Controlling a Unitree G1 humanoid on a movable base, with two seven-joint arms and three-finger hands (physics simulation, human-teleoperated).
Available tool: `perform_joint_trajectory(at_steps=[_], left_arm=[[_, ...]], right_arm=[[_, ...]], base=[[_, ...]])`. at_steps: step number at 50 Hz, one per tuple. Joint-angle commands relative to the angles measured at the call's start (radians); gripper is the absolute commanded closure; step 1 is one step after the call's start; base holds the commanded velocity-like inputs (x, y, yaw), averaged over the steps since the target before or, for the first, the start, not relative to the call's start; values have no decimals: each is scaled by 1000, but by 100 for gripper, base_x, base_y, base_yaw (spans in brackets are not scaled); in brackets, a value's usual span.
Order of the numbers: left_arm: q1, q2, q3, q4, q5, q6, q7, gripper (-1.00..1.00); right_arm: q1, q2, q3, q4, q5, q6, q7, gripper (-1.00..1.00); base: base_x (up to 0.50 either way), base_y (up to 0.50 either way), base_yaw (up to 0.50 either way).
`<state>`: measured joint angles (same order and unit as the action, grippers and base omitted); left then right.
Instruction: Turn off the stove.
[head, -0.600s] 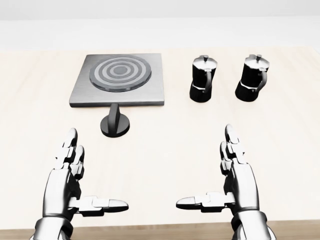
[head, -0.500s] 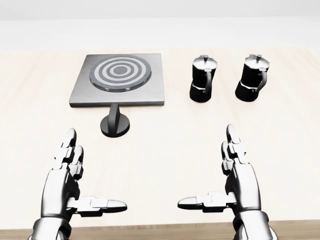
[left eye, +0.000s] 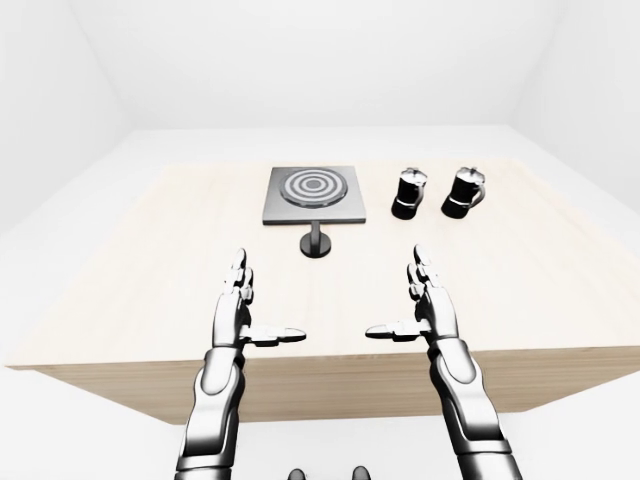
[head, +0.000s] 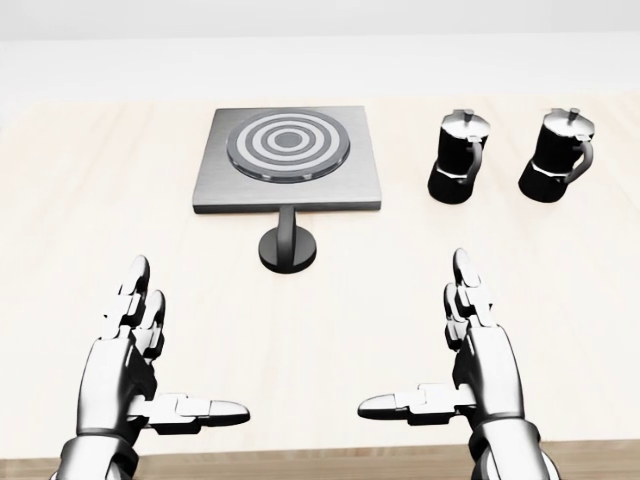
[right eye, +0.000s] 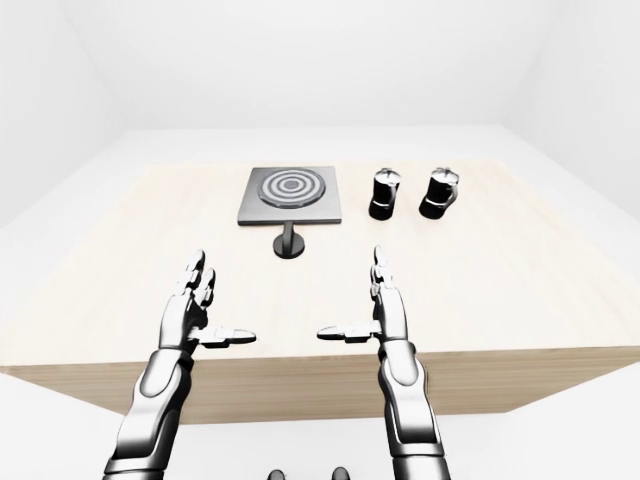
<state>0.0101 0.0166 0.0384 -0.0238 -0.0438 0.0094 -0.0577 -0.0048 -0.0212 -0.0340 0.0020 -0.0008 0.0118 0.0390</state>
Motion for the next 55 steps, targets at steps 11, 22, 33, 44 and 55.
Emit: perform_joint_trajectory(at_steps=[11,22,33,44,55], left_arm=[[3,1,1,-5,-6,-1,-7,-100],[-3,2,2,6,-8,-7,-8,-100],[0,2,3,-3,-9,0,-10,-100],[-3,2,3,4,-9,-3,-10,-100],[-1,1,2,-2,-10,1,-10,-100]], right_arm=[[0,1,-2,1,0,-4,3,-100],[-2,3,0,-6,-1,8,-3,-100],[-5,0,-1,11,0,-7,2,-100],[-7,-1,0,14,1,-10,11,-100],[-7,-1,-1,23,1,-22,13,-100]], base=[[0,50,0],[0,47,0],[1,32,0],[43,4,0],[50,0,0]])
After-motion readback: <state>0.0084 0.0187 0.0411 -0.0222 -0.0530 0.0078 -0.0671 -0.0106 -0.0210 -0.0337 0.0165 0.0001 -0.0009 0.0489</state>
